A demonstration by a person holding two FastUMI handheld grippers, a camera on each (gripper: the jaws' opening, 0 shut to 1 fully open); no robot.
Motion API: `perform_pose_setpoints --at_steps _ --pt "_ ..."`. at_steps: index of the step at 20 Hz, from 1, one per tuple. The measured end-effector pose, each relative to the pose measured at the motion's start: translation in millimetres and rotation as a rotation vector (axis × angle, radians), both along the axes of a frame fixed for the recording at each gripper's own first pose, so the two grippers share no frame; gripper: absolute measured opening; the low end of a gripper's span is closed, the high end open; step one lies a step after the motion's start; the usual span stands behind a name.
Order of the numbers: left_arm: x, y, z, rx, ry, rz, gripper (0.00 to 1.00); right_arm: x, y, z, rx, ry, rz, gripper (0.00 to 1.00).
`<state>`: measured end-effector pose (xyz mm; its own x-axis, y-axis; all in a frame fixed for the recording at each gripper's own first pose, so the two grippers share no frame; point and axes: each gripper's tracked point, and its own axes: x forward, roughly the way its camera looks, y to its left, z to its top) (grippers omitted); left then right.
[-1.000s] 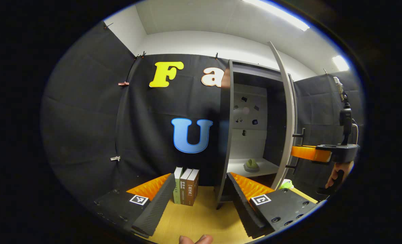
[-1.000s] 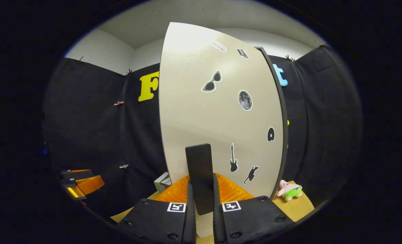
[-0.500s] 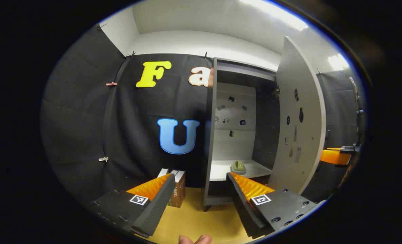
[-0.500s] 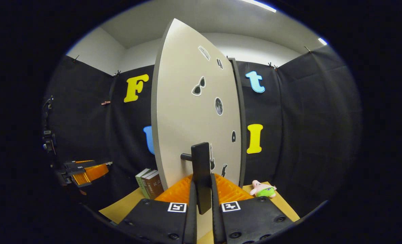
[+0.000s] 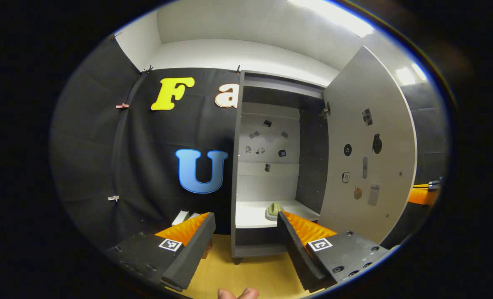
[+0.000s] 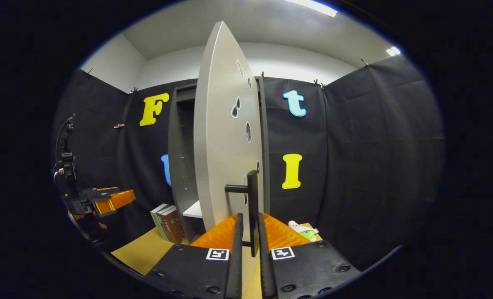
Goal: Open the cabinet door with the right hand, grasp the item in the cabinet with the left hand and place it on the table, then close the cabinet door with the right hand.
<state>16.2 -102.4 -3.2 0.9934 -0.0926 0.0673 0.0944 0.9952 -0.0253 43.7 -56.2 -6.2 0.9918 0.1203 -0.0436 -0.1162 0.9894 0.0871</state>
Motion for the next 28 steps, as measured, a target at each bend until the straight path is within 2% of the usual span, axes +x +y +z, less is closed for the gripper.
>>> perform_pose_setpoints --at_steps 3,6,9,10,11,12,13,16,18,20,22,24,25,26,27,28 --pt "7 -16 3 -0.006 -0.007 -0.016 0.94 0 -26 0 -0.018 -0.006 -0.030 0.17" --pt "15 -29 2 -0.004 0.003 -0.028 0.94 2 -43 -2 0.009 -0.003 -0.044 0.17" --pt "24 -44 4 0.009 0.005 -0.047 0.94 3 -61 1 -0.012 -0.021 -0.065 0.17" --pt "27 -47 6 0.010 -0.001 -0.050 0.92 4 -63 2 -0.008 -0.030 -0.065 0.17" --pt "31 -51 7 0.007 -0.003 -0.055 0.92 4 -62 2 0.006 -0.031 -0.055 0.17" --pt "34 -56 6 0.004 0.002 -0.061 0.97 4 -62 0 0.016 -0.026 -0.046 0.17" --pt "38 -59 6 0.001 0.006 -0.064 0.92 3 -63 0 0.013 -0.024 -0.043 0.17" --pt "53 -69 9 0.008 0.006 -0.078 0.94 3 -73 7 0.016 -0.050 -0.053 0.17" --pt "64 -76 10 0.028 0.007 -0.085 0.94 0 -83 8 0.019 -0.067 -0.064 0.29" --pt "78 -82 6 0.022 0.013 -0.087 0.94 -12 -106 15 0.001 -0.104 -0.121 0.38" --pt "95 -85 3 0.007 0.026 -0.078 0.94 -5 -134 22 -0.013 -0.144 -0.200 0.37" --pt "114 -87 0 0.008 0.040 -0.073 0.92 -5 -160 15 -0.044 -0.142 -0.277 0.61" --pt "125 -90 -2 0.010 0.051 -0.078 0.94 -1 -168 5 -0.052 -0.125 -0.295 0.73" --pt "135 -93 -6 0.010 0.063 -0.084 0.94 2 -177 -2 -0.056 -0.108 -0.313 0.73" --pt "147 -96 -7 0.010 0.071 -0.094 0.94 9 -183 -8 -0.055 -0.093 -0.321 0.91" --pt "159 -101 -9 0.020 0.080 -0.110 0.94 13 -189 -10 -0.055 -0.086 -0.329 0.93"
